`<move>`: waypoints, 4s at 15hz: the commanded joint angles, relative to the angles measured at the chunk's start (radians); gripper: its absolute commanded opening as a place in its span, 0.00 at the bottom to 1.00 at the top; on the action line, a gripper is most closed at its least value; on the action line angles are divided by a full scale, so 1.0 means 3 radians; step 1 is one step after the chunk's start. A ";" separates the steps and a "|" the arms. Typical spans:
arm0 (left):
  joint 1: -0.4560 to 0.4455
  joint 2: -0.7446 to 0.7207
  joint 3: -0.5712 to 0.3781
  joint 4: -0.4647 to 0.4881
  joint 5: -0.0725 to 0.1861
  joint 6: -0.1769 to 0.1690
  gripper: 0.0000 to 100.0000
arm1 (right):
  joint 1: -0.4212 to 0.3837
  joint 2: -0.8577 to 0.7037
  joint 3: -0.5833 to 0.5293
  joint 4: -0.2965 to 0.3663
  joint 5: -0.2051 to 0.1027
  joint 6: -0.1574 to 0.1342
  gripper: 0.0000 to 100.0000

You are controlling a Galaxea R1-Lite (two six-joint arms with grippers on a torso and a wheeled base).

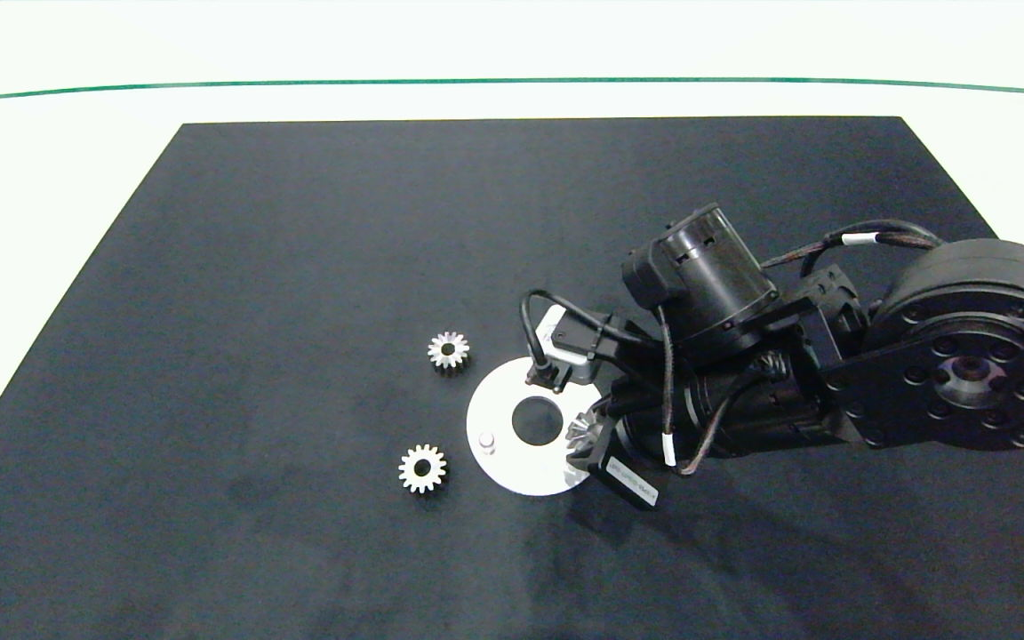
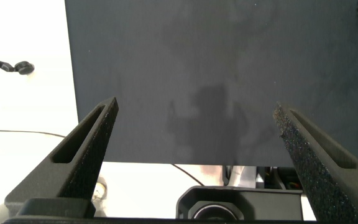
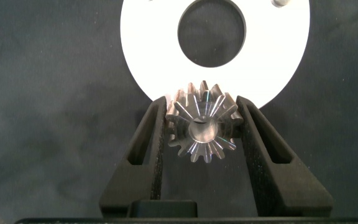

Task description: Install three planetary gears onto the carrier pins

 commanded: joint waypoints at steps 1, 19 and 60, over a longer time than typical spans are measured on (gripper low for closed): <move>0.0002 0.0000 -0.0002 0.0016 0.0003 0.0005 1.00 | -0.0011 0.0092 -0.0066 0.0000 -0.0006 0.0052 0.25; 0.0012 -0.0025 -0.0002 0.0016 0.0003 0.0010 1.00 | -0.0001 0.0072 0.0006 0.0025 -0.0124 0.0041 0.25; -0.1762 0.1744 0.0555 -0.1825 0.0166 -0.0128 1.00 | -0.1478 -0.2889 0.1335 0.0020 -0.0231 0.0082 1.00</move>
